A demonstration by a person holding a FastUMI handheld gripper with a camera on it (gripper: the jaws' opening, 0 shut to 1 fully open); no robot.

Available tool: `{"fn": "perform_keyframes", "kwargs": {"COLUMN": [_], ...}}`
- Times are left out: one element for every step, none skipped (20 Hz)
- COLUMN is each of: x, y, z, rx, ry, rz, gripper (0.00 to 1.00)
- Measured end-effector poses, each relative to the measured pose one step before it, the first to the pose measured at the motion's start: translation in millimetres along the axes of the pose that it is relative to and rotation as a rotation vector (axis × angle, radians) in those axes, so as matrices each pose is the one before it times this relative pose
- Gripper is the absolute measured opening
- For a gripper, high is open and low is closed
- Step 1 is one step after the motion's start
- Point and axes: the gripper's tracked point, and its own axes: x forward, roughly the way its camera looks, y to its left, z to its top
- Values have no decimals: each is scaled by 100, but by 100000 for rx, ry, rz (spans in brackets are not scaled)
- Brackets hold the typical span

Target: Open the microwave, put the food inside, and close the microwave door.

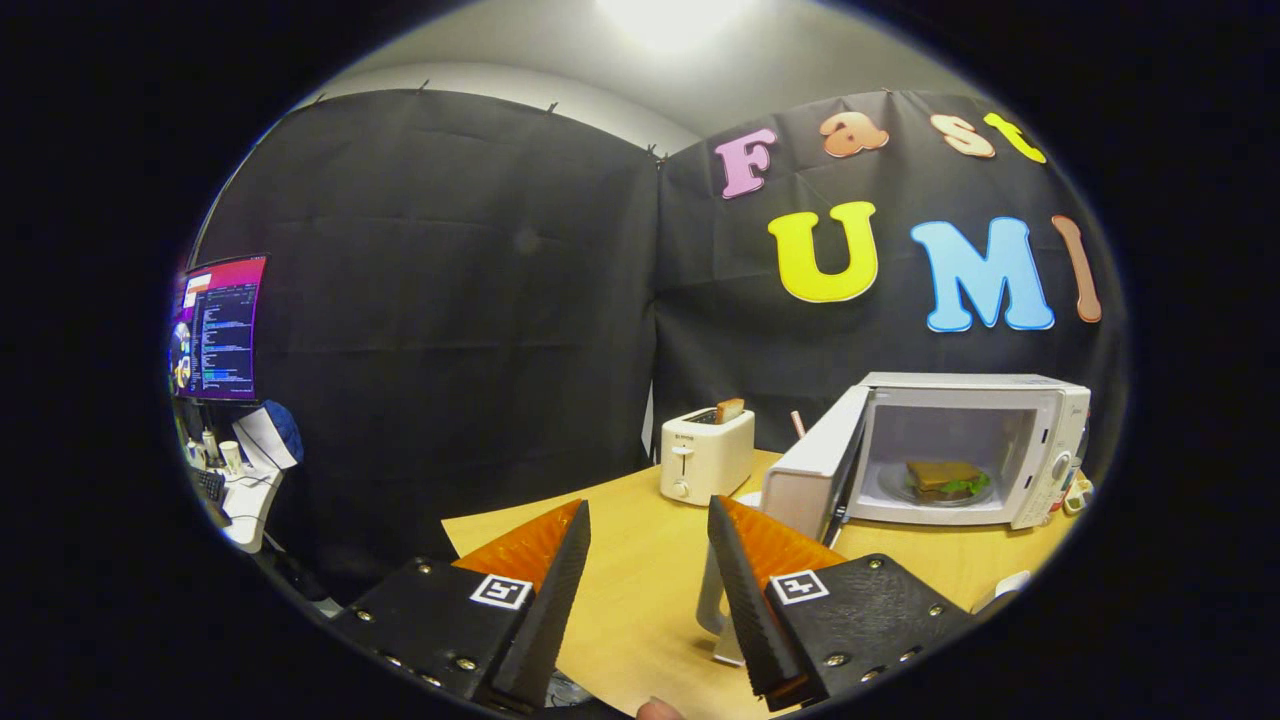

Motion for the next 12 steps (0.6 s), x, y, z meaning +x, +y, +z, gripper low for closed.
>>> {"fn": "perform_keyframes", "kwargs": {"x": [955,997,903,846,978,438,573,265,511,-49,-290,890], "y": [345,305,-40,132,-274,-226,-914,-120,-265,-449,-831,148], "z": [-460,-644,-674,-666,-905,-210,-448,-361,-511,-265,263,-1235], "rx": [-659,-1175,-1906,-1404,-1199,-1190,-1022,406,788,279,1809,2692], "ry": [429,378,1190,999,1314,163,883,-188,651,951,1479,1252], "rz": [-462,-303,-1247,-563,-1116,-733,-4782,69,-591,-1583,-3489,1664], "gripper": [72,72,72,71,68,63,52,41,35,34,20,6]}}
